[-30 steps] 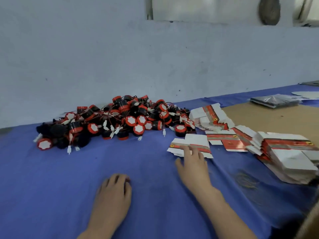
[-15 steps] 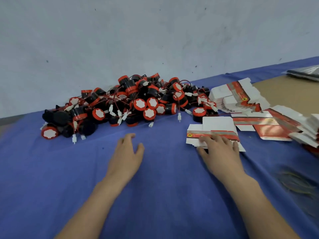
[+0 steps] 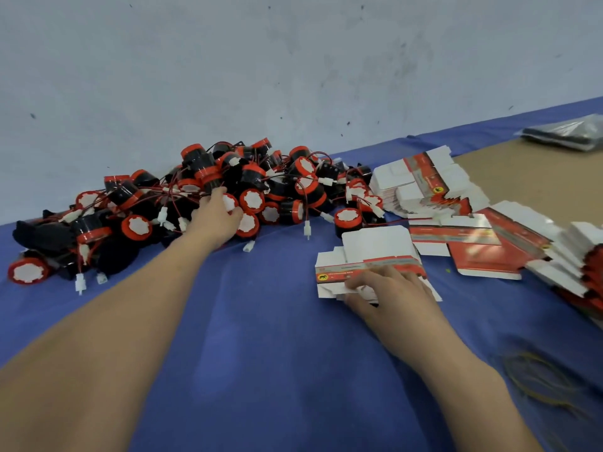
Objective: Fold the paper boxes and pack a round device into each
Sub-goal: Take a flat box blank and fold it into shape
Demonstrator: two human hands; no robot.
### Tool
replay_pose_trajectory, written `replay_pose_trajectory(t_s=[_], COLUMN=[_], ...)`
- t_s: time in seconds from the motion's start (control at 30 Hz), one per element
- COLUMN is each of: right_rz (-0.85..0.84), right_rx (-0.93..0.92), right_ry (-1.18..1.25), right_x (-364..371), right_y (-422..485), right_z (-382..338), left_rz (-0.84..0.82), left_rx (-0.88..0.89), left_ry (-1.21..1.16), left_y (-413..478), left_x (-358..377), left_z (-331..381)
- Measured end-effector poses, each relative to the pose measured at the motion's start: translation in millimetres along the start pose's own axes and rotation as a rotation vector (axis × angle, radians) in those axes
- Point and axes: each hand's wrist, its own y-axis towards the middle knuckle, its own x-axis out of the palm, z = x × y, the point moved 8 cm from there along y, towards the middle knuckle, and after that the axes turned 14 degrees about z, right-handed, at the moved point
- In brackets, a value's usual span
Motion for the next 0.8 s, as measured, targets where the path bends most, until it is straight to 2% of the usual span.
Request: replay_pose_trajectory(t_s=[0.13,0.23,0.3,0.37,0.47,0.53,0.57,0.63,0.7,0.73,0.8], right_rz=[0.062,0.118,0.136,0.155,0.239,0.306,0.34,0.442,0.557,0.573,0.473], right_rx=[-0.02,-0.041,-0.035,-0.013,0.002,0.033,0.038,0.05,0.115,0.168,0.203], right_ry=[0.092,0.257,0.407,0.542,0.703,0.805,0.826,0.818,0.844,0.91,1.12], right_x=[-9.8,-19.6,-23.6,-27.3,-40.1,-48.5,-51.3,-56.4,-58.5,-56.8,-47.7], right_y=[4.5,7.4,6.2,2.9,-1.5,-2.8,-3.3,-4.8,-8.0,-9.4,-9.3], right_z=[-4.5,-12.9,-18.1,-21.8,-24.9,-22.5,-22.2,-23.5,-25.6,-28.1,-40.5], left_rz=[0.134,0.216,0.093,-0.173,-0.436,-0.498,-0.473,-0.307,-0.147,-0.101,-0.052], left_rx=[0.039,0.246,0.437,0.572,0.716,0.738,0.738,0.759,0.756,0.732,0.645], left_ry=[0.065,-0.041,-0.225,-0.371,-0.433,-0.403,-0.379,-0.36,-0.445,-0.502,-0.607], left_y=[-13.7,-40.5,-68.0,-104.8,-155.8,-173.4,-177.4,-181.8,-191.1,-198.0,-214.5], left_x=[-9.9,-27.1,-32.1,-31.3,-34.5,-37.4,-41.5,-57.1,-74.6,-79.7,-85.7], left_z=[10.4,47.0,83.3,118.0,149.5,155.6,155.9,154.9,151.6,148.3,139.0])
